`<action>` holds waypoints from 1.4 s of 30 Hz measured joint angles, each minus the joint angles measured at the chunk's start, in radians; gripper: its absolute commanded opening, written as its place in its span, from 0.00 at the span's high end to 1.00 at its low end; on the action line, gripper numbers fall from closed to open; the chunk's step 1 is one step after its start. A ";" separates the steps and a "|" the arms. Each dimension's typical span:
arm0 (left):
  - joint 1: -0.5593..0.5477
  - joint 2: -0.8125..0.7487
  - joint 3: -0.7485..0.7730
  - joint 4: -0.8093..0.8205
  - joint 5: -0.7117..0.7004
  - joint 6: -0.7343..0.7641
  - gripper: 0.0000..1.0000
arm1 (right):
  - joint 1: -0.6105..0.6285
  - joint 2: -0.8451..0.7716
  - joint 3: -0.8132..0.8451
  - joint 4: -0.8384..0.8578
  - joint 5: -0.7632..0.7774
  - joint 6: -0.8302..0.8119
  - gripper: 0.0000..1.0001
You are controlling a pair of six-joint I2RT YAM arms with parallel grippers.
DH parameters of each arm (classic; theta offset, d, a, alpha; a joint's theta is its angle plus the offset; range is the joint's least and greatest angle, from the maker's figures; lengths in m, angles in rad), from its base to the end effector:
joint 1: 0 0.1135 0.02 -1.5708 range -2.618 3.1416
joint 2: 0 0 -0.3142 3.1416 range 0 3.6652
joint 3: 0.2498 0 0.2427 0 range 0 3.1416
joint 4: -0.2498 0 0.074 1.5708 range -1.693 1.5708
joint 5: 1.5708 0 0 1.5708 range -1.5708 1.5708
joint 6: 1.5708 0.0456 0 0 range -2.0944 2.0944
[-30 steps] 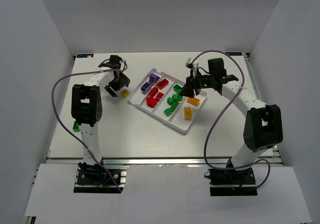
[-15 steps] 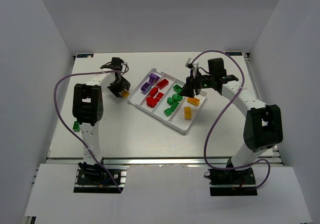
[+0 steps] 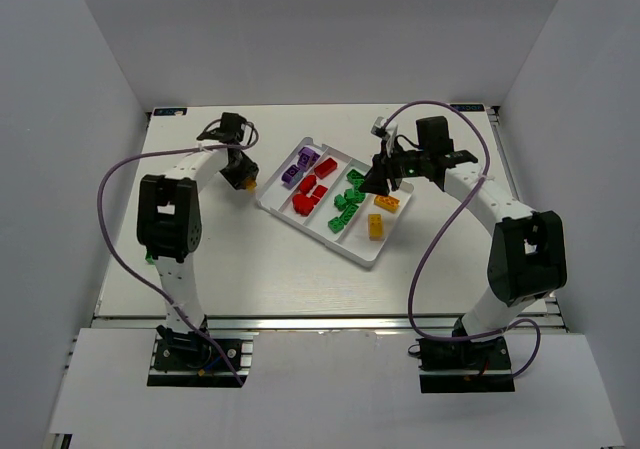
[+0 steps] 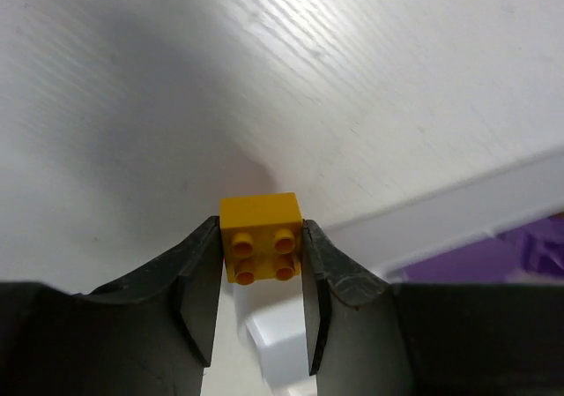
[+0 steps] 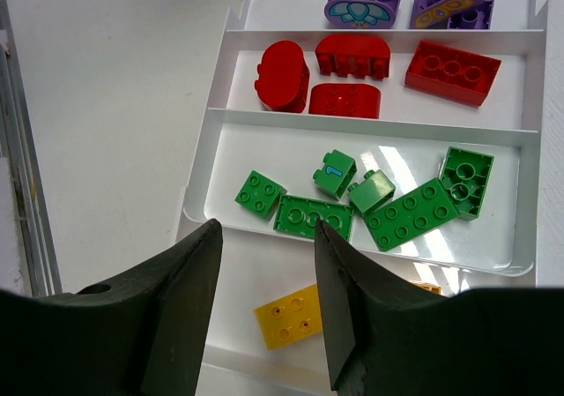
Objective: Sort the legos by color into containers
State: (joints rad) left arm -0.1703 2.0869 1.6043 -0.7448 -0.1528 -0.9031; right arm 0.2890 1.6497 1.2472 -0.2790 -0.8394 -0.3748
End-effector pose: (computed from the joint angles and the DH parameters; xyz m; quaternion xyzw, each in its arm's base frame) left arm 0.4459 -0.0696 0.2187 -0.3641 0.9125 -0.0225 0.1849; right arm 0.3409 0.1368 0.3240 -0.4343 0.7223 0.3507 0.4082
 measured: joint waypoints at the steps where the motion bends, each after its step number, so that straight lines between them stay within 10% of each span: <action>1: -0.004 -0.035 -0.018 0.013 0.003 0.013 0.88 | 0.000 -0.002 0.000 0.000 0.000 0.000 0.48; 10: -0.174 -0.379 -0.243 0.362 0.292 0.130 0.90 | 0.000 -0.006 0.000 0.000 0.001 0.000 0.48; 27: -0.480 -0.175 -0.199 0.473 0.607 0.294 0.83 | -0.048 -0.087 -0.003 -0.010 0.052 -0.029 0.47; 37: -0.557 -0.101 -0.189 0.399 0.585 0.330 0.55 | -0.067 -0.143 -0.069 -0.015 0.073 -0.043 0.44; 42: -0.560 -0.099 -0.181 0.368 0.554 0.341 0.19 | -0.068 -0.166 -0.083 -0.019 0.081 -0.053 0.44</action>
State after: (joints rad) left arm -0.7300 1.9881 1.4231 -0.3771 0.4011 -0.5617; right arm 0.2214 1.4841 1.1645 -0.2977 -0.7586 -0.4274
